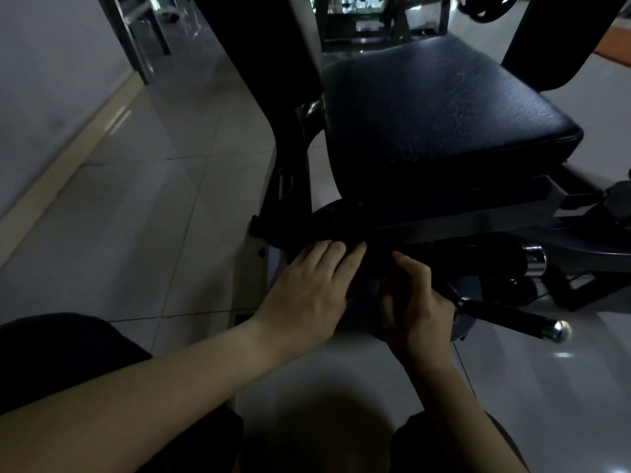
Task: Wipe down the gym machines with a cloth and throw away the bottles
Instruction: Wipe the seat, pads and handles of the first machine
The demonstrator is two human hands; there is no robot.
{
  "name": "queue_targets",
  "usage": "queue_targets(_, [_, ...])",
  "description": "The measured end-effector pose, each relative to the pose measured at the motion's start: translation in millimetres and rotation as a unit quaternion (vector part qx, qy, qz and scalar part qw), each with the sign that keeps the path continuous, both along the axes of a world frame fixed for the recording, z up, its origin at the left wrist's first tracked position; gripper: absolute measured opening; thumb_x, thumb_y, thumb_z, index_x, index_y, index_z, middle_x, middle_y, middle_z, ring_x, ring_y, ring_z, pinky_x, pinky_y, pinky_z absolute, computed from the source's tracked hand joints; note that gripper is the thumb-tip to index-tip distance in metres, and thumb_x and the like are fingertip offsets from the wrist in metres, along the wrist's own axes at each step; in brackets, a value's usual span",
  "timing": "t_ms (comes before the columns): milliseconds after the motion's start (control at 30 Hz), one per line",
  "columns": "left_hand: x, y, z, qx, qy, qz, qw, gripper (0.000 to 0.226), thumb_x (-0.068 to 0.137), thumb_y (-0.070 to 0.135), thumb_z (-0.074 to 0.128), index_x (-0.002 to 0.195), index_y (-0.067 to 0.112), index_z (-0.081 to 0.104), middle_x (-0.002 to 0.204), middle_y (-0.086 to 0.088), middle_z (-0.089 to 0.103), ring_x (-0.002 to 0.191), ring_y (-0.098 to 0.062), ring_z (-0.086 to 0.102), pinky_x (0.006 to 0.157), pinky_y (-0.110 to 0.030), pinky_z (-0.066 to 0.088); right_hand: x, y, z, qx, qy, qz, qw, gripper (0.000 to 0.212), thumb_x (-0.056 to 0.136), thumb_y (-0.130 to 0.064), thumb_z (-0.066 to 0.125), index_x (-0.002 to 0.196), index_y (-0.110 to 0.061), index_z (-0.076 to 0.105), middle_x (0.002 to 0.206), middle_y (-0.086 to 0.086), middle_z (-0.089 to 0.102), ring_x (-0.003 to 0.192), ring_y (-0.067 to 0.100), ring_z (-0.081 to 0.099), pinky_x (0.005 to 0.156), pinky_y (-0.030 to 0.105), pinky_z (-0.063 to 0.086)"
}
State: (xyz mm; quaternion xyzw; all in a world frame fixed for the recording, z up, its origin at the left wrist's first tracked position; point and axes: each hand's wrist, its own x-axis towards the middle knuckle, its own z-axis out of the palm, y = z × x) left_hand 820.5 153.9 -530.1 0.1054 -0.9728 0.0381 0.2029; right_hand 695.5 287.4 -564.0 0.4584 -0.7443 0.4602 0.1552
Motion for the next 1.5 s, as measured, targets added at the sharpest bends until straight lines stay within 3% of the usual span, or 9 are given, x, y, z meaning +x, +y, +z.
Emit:
queue_targets(133, [-8.2,3.8,-4.0,0.000,-0.002,0.012,1.000,0.075,0.078,0.018,0.067,0.148,0.005,0.042,0.130,-0.015,0.048,0.119,-0.032,0.047,0.102,-0.041,0.050,5.5,-5.6,-2.9,-0.019,-0.047,-0.015,0.999,0.036,0.091,-0.024,0.047,0.126,-0.016,0.041,0.069,-0.008,0.052,0.048,0.005,0.047,0.046,0.021,0.038])
queue_targets(367, [-8.3,-9.0,41.0,0.284,0.008,-0.010,0.959,0.046,0.088,0.018,0.071,0.133,0.021,0.061,0.120,0.008,0.059,0.114,-0.008,0.053,0.096,-0.023,0.046,-2.2,-0.3,0.4,0.023,0.013,-0.008,1.000,0.038,0.091,-0.027,0.050,0.126,-0.014,0.041,0.078,0.001,0.064,0.059,0.001,0.046,0.053,0.015,0.033])
queue_targets(600, [14.6,-3.6,61.6,0.225,-0.015,0.087,0.970,0.011,0.088,0.026,0.077,0.090,0.027,0.066,0.088,0.015,0.064,0.084,-0.004,0.063,0.068,-0.014,0.042,-4.9,0.5,-1.2,0.012,0.023,-0.003,1.000,0.037,0.094,-0.025,0.052,0.128,-0.016,0.041,0.085,0.004,0.069,0.059,0.012,0.060,0.045,0.029,0.048])
queue_targets(767, [17.7,-7.1,79.3,0.623,0.166,0.115,0.755,0.008,0.089,0.016,0.076,0.090,0.023,0.071,0.085,0.004,0.075,0.081,-0.012,0.074,0.067,-0.022,0.054,2.1,4.8,-1.1,0.002,-0.027,-0.012,1.000,0.036,0.095,-0.020,0.055,0.129,-0.024,0.047,0.090,0.000,0.072,0.068,0.004,0.062,0.054,0.023,0.051])
queue_targets(867, [10.5,-0.1,78.6,0.724,0.119,0.069,0.676,0.031,0.080,0.009,0.072,0.110,0.018,0.071,0.098,-0.004,0.076,0.096,-0.023,0.073,0.080,-0.034,0.059,11.3,8.2,1.8,-0.052,-0.115,0.012,0.992,0.026,0.101,-0.003,0.048,0.097,-0.024,0.063,0.074,-0.010,0.070,0.065,-0.007,0.058,0.055,0.014,0.047])
queue_targets(967, [9.6,12.8,64.3,0.494,0.034,0.054,0.867,0.046,0.089,0.003,0.063,0.131,0.021,0.059,0.110,0.008,0.068,0.090,-0.007,0.067,0.082,-0.018,0.057,29.7,13.8,7.1,-0.067,-0.203,0.058,0.975,0.023,0.093,-0.006,0.049,0.081,-0.026,0.051,0.066,-0.012,0.055,0.060,-0.005,0.048,0.054,0.013,0.039])
queue_targets(1033, [6.6,17.0,56.2,0.331,0.040,0.039,0.942,0.051,0.089,0.009,0.066,0.137,0.020,0.053,0.117,0.016,0.055,0.096,0.005,0.052,0.087,-0.008,0.046,40.2,18.2,8.4,-0.121,-0.241,0.052,0.962,0.029,0.087,0.005,0.047,0.090,-0.024,0.055,0.082,-0.018,0.058,0.072,-0.001,0.055,0.062,0.011,0.043])
queue_targets(1267, [-4.8,7.1,51.7,0.267,0.015,0.011,0.964,0.047,0.086,0.037,0.073,0.128,0.023,0.058,0.108,0.011,0.065,0.092,-0.001,0.056,0.069,-0.004,0.038,48.5,28.2,33.8,-0.211,-0.475,0.085,0.850,0.021,0.093,-0.038,0.056,0.101,-0.021,0.065,0.101,0.002,0.068,0.096,0.022,0.065,0.080,0.041,0.055])
queue_targets(1500, [-23.7,7.3,45.3,0.041,-0.069,0.028,0.996,0.052,0.090,0.038,0.068,0.129,0.013,0.046,0.115,-0.009,0.057,0.102,-0.026,0.058,0.077,-0.036,0.054,32.3,11.5,38.8,-0.060,-0.583,0.018,0.810,0.013,0.087,-0.001,0.067,0.098,-0.009,0.065,0.094,0.011,0.072,0.094,0.031,0.069,0.078,0.038,0.059])
